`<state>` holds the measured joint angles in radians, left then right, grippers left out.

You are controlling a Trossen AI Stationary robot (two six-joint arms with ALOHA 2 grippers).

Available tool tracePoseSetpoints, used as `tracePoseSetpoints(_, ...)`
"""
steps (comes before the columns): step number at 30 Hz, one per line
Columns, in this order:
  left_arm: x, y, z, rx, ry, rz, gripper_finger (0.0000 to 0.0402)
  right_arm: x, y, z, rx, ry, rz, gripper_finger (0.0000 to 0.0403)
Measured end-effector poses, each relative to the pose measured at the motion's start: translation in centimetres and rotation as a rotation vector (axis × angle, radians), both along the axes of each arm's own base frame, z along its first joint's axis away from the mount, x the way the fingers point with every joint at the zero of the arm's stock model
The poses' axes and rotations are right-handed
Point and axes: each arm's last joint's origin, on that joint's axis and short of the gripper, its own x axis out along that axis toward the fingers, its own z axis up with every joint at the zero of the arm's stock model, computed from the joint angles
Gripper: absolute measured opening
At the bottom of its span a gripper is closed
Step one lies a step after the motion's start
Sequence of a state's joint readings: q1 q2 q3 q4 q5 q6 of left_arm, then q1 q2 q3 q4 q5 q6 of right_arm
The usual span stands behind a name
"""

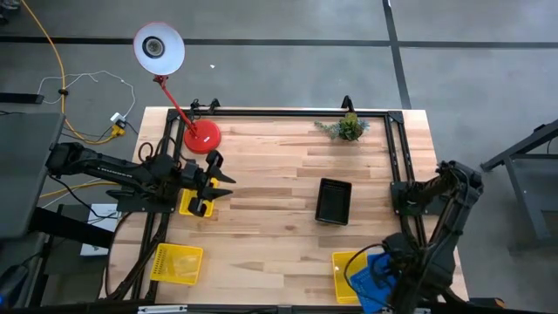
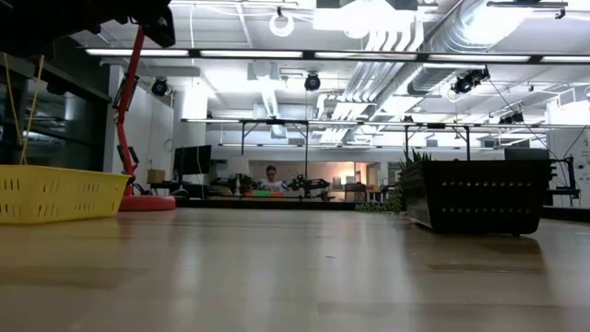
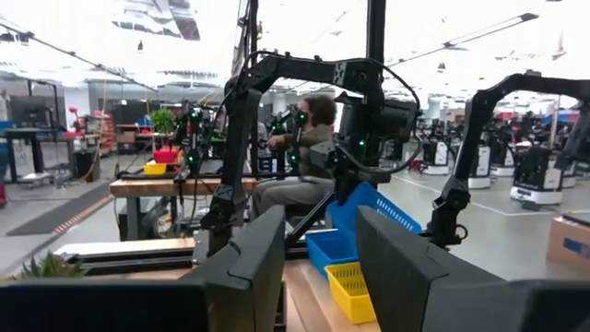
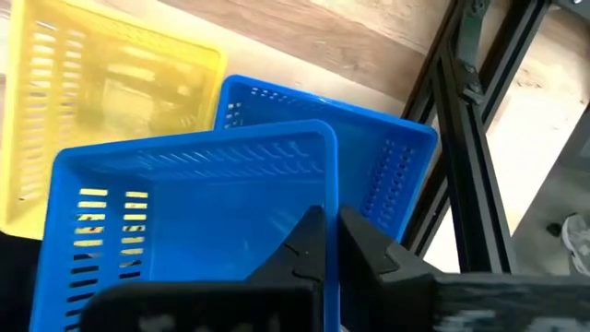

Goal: Stack baskets by color
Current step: Stack the top blue basket on the bottom blue basket

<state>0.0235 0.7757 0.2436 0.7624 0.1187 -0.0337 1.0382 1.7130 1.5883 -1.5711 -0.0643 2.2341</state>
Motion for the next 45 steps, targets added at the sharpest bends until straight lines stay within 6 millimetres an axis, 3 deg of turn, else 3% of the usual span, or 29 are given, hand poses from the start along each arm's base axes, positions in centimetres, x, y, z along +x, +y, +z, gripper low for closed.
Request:
tracePoseSetpoints(7,-0.1,0.1,0.3,0.054,-0.039,0.046,0.0122,0.3,-1.6,1.6,0.052,-0.028,-0.037,0.0)
tracePoseSetpoints(12,-0.1,0.1,0.5,0.054,-0.063,0.052,0.0122,0.0,-2.8,4.7,0.167,-0.074,-0.056,0.0)
tracePoseSetpoints(16,-0.1,0.1,0.5,0.07,-0.064,0.057,0.0122,-0.1,-3.2,5.8,0.217,-0.084,-0.066,0.0)
tracePoseSetpoints(29,-0.1,0.1,0.5,0.103,-0.067,0.069,0.0122,-0.6,-3.4,2.1,0.174,0.152,-0.117,0.0)
tracePoseSetpoints(38,-0.3,0.1,1.0,0.103,-0.117,0.072,0.0122,-0.9,-3.8,0.2,0.116,0.196,-0.115,0.0)
tracePoseSetpoints(45,-0.3,0.1,1.0,0.103,-0.12,0.072,0.0122,-1.7,-5.3,-1.1,0.067,0.225,-0.137,0.0)
